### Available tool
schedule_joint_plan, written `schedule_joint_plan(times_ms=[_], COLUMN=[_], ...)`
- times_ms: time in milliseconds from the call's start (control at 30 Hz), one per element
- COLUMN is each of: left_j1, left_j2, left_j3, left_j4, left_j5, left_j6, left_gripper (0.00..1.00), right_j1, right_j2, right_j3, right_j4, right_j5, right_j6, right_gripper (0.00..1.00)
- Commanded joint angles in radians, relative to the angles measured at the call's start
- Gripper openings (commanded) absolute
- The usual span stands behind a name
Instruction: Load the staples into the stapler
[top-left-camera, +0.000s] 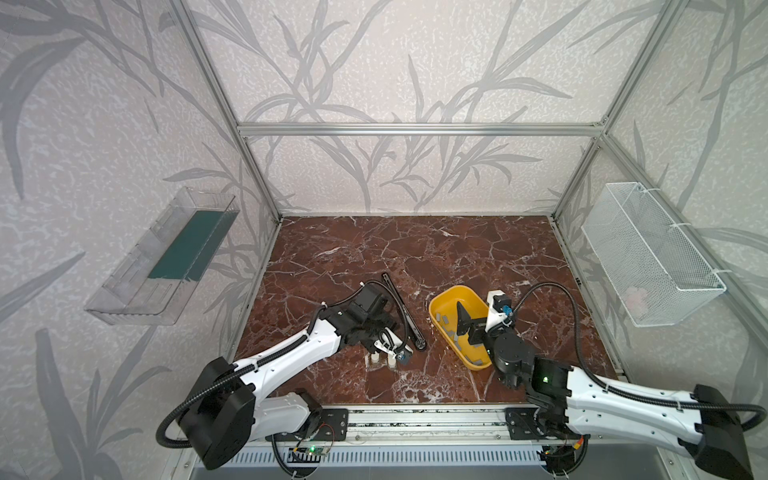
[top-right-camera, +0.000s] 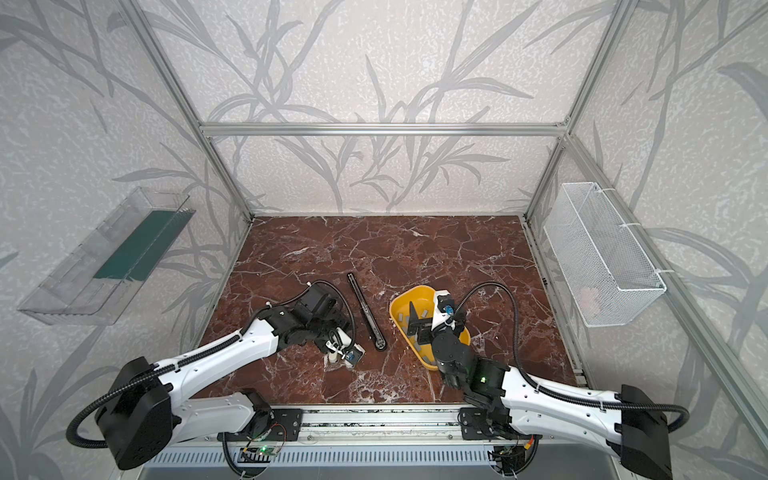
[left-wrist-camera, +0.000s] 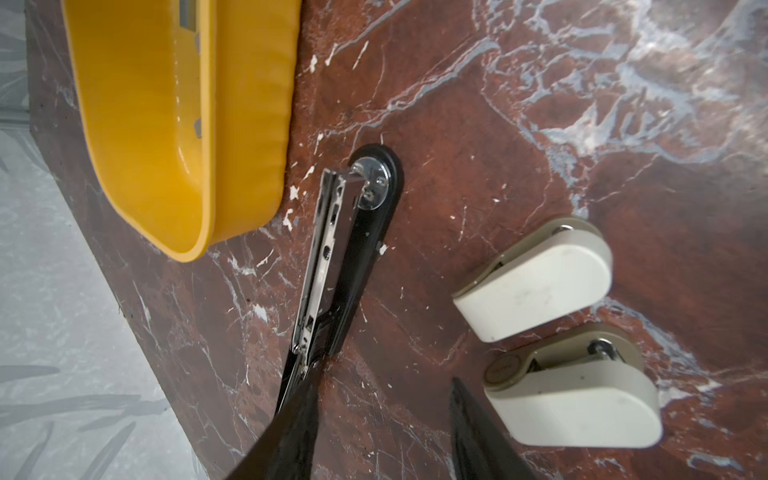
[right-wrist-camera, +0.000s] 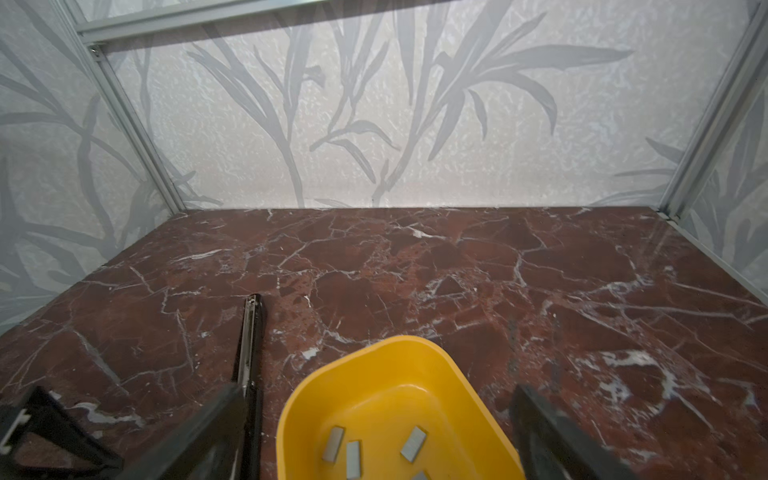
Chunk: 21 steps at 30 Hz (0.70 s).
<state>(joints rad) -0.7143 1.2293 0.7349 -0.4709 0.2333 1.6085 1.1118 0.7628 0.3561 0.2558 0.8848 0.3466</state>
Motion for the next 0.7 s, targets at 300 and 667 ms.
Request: schedule_joint_plan(times_ms=[300,667], left_j1=[-0.185,-0.231], left_j2=[0.06,0.135], left_j3=[0.0,-0.002], left_j4=[-0.152,-0.093], left_j5=[-0.288,-0.27], left_j6=[0.016,-0.022], left_gripper=[0.46,0.48], right_j1=[-0.039,-0.038], right_j2=[-0.146,-0.162], right_j3=[-0.001,0.017], right_j4=[-0.18,-0.252], right_j5=[-0.241,-0.262], right_j6=[-0.079,-0.038], right_gripper=[0.99,0.99])
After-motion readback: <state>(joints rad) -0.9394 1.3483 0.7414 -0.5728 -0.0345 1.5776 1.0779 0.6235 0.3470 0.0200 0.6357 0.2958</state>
